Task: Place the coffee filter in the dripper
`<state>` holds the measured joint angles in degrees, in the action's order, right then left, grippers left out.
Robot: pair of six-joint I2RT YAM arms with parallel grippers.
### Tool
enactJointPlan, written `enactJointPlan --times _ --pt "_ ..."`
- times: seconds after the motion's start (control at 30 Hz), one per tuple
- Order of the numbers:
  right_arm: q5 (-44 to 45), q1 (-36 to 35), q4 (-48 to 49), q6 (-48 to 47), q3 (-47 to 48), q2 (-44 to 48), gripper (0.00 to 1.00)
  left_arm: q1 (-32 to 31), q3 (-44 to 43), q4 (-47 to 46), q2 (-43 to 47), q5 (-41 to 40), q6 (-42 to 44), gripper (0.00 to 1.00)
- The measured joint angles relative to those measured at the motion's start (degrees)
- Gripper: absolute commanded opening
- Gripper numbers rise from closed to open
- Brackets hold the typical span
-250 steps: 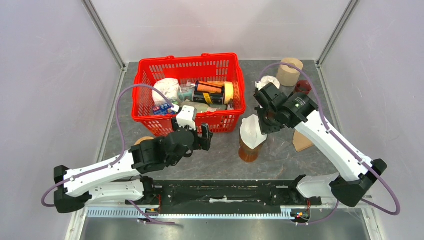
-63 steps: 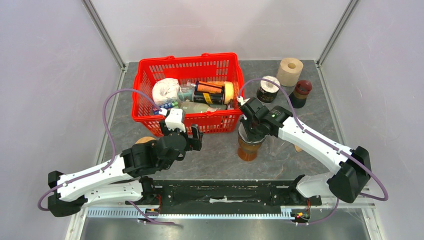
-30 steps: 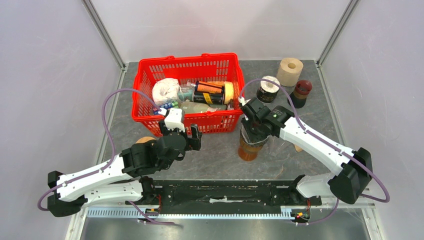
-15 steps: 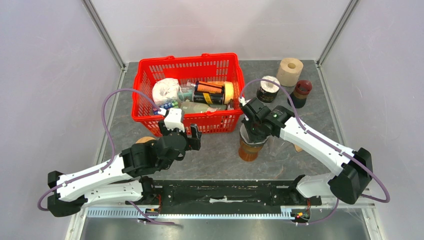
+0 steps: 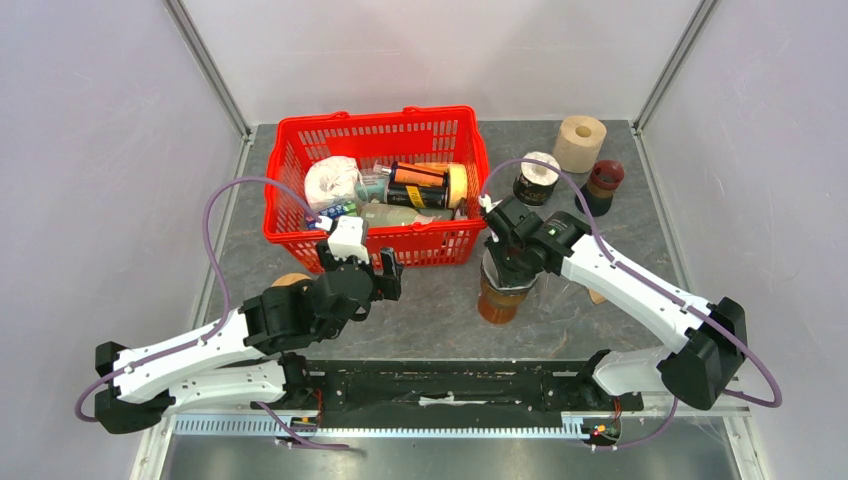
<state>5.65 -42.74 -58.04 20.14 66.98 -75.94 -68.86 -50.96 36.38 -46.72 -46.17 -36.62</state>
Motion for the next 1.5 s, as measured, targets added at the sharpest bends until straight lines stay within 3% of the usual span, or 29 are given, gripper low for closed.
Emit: enactJointPlan --times 0.23,0.33,1.03,1.23,1.37,1.5 --pt "0.0 0.0 -1.1 0.2 1.2 0.3 0.25 0.0 0.0 0.0 0.0 0.0 0.0 0.94" --pt "0.0 0.0 -1.4 0.3 1.8 0.6 0.20 0.0 0.0 0.1 0.0 0.0 0.0 0.94" --pt "0.1 0.0 -2.4 0.8 7.1 7.0 0.21 0.0 0.0 1.1 0.1 -0.1 -0.2 0.94" --pt "4.4 0.0 -2.6 2.2 8.5 12.9 0.39 0.0 0.0 1.4 0.9 -0.1 -1.0 0.94" --pt "10.2 0.5 -2.9 4.2 9.0 16.5 0.62 0.0 -0.1 3.2 1.4 -0.3 -2.0 0.94" --pt "17.2 1.5 -3.3 6.2 9.0 19.8 0.96 0.0 -0.1 7.0 2.0 -0.5 -4.3 0.94"
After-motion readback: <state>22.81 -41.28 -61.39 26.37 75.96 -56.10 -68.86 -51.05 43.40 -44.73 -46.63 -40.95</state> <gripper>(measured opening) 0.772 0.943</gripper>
